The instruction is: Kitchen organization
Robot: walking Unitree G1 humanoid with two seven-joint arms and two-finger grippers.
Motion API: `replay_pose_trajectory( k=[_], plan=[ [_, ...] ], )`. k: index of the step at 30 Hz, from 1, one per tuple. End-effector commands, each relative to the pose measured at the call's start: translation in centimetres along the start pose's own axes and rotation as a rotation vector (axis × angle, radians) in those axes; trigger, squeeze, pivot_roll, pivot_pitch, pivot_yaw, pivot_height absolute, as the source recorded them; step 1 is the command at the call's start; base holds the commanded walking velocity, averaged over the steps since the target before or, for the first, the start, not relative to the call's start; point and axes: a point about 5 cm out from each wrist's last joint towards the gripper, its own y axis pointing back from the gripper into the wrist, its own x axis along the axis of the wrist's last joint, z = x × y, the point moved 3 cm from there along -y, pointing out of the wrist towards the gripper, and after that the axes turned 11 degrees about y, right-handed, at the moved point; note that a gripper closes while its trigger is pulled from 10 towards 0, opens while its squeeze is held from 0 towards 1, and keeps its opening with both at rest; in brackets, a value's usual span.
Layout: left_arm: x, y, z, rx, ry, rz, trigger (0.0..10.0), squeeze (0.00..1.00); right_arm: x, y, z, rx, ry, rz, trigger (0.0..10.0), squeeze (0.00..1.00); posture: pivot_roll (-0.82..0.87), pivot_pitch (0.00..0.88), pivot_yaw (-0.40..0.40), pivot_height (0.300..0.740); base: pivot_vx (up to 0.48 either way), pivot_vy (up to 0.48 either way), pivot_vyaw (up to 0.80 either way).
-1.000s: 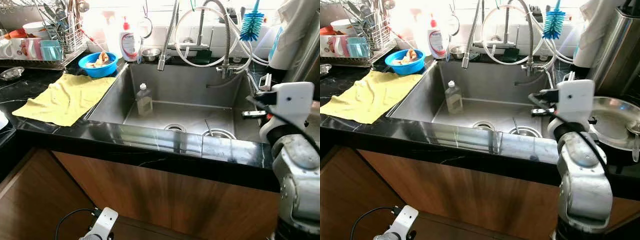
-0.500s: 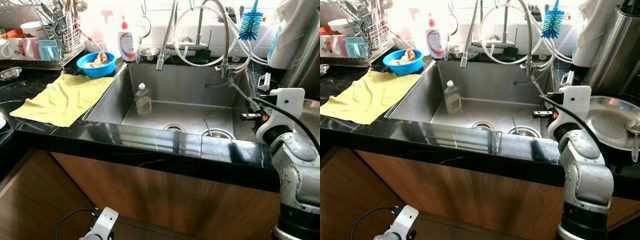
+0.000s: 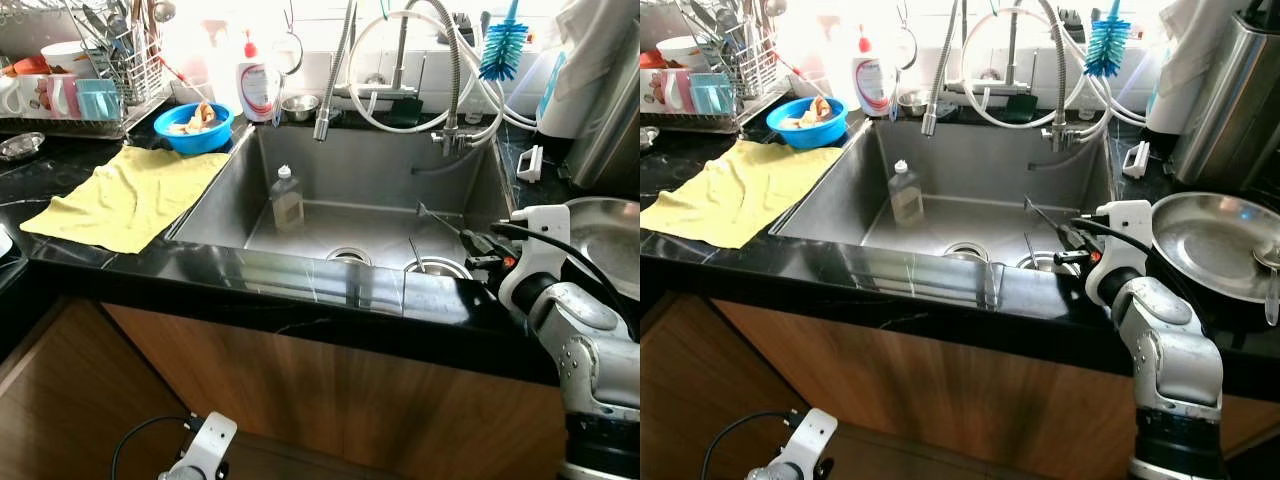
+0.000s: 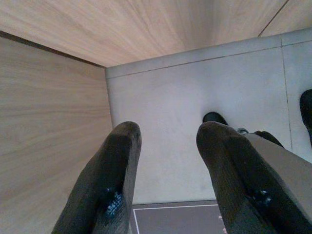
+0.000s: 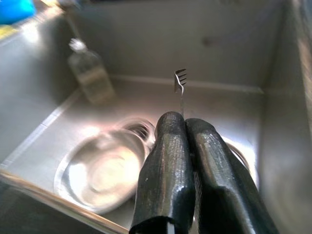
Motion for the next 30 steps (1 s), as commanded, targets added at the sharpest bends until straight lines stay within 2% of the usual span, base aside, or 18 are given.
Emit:
replay_pose_trajectory(
  k=[1, 7, 8, 9, 10, 11, 19, 21, 22, 23, 27, 29, 30],
  plan=[
    [0.2, 0.0, -0.4, 0.01, -0.009, 0.006, 10.0, 0.0, 0.1, -0.3, 0.6, -0.037, -0.001, -0.002, 10.0, 0.0, -0.12, 0.0, 0.054, 0.74, 0.0, 0.0, 0.0],
    [0.3, 0.0, -0.4, 0.011, -0.008, 0.006, 10.0, 0.0, 0.7, -0.3, 1.0, -0.049, 0.006, 0.021, 10.0, 0.0, -0.13, 0.0, 0.053, 0.74, 0.0, 0.0, 0.0],
    [0.3, 0.0, -0.4, 0.011, -0.007, 0.006, 10.0, 0.0, 0.8, -0.3, 1.0, -0.051, 0.007, 0.028, 10.0, 0.27, -0.13, 0.0, 0.052, 0.74, 0.0, 0.0, 0.0],
    [0.3, 0.0, -0.4, 0.011, -0.006, 0.005, 10.0, 0.0, 1.0, -0.4, 1.2, -0.058, 0.004, 0.035, 10.0, 0.82, -0.13, 0.0, 0.052, 0.74, 0.0, 0.0, 0.0],
    [0.2, 0.0, -0.4, 0.011, -0.006, 0.005, 10.0, 0.0, 1.1, -0.4, 1.2, -0.06, 0.003, 0.036, 10.0, 0.82, -0.13, 0.0, 0.052, 0.74, 0.0, 0.0, 0.0],
    [0.2, 0.0, -0.4, 0.011, -0.006, 0.005, 10.0, 0.0, 1.1, -0.4, 1.2, -0.062, 0.005, 0.039, 10.0, 1.0, -0.13, 0.0, 0.052, 0.74, 0.0, 0.0, 0.0],
    [0.3, 0.0, -0.4, 0.012, -0.004, 0.006, 10.0, 0.0, 2.0, -0.7, 0.3, -0.025, 0.027, 0.086, 10.0, 1.0, -0.12, 0.0, 0.051, 0.74, 0.0, 0.0, 0.0],
    [0.3, 0.0, -0.4, 0.012, -0.004, 0.006, 10.0, 0.0, 1.9, -0.8, 0.2, -0.026, 0.028, 0.085, 10.0, 0.94, -0.12, 0.0, 0.051, 0.74, 0.0, 0.0, 0.0],
    [0.3, 0.0, -0.4, 0.011, -0.004, 0.006, 10.0, 0.0, 1.9, -0.8, 0.1, -0.021, 0.034, 0.082, 10.0, 0.58, -0.12, 0.0, 0.051, 0.74, 0.0, 0.0, 0.0],
    [0.3, 0.0, -0.4, 0.011, -0.004, 0.006, 10.0, 0.0, 1.8, -0.8, 0.0, -0.019, 0.038, 0.081, 10.0, 0.0, -0.13, 0.0, 0.051, 0.74, 0.0, 0.0, 0.0],
    [0.2, 0.0, -0.4, 0.011, -0.005, 0.005, 10.0, 0.0, 2.2, -0.8, 0.0, -0.047, 0.059, 0.105, 10.0, 0.0, -0.12, 0.0, 0.052, 0.74, 0.0, 0.0, 0.0],
    [0.2, 0.0, -0.4, 0.011, -0.007, 0.004, 10.0, 0.0, 3.1, -0.5, 0.1, -0.093, 0.115, 0.134, 10.0, 0.0, -0.13, 0.0, 0.054, 0.74, 0.0, 0.0, 0.0],
    [0.2, 0.0, -0.4, 0.012, -0.007, 0.004, 10.0, 0.0, 3.6, -0.3, 0.4, -0.148, 0.179, 0.139, 10.0, 0.0, -0.13, 0.0, 0.055, 0.74, 0.0, 0.0, 0.0]
  ],
)
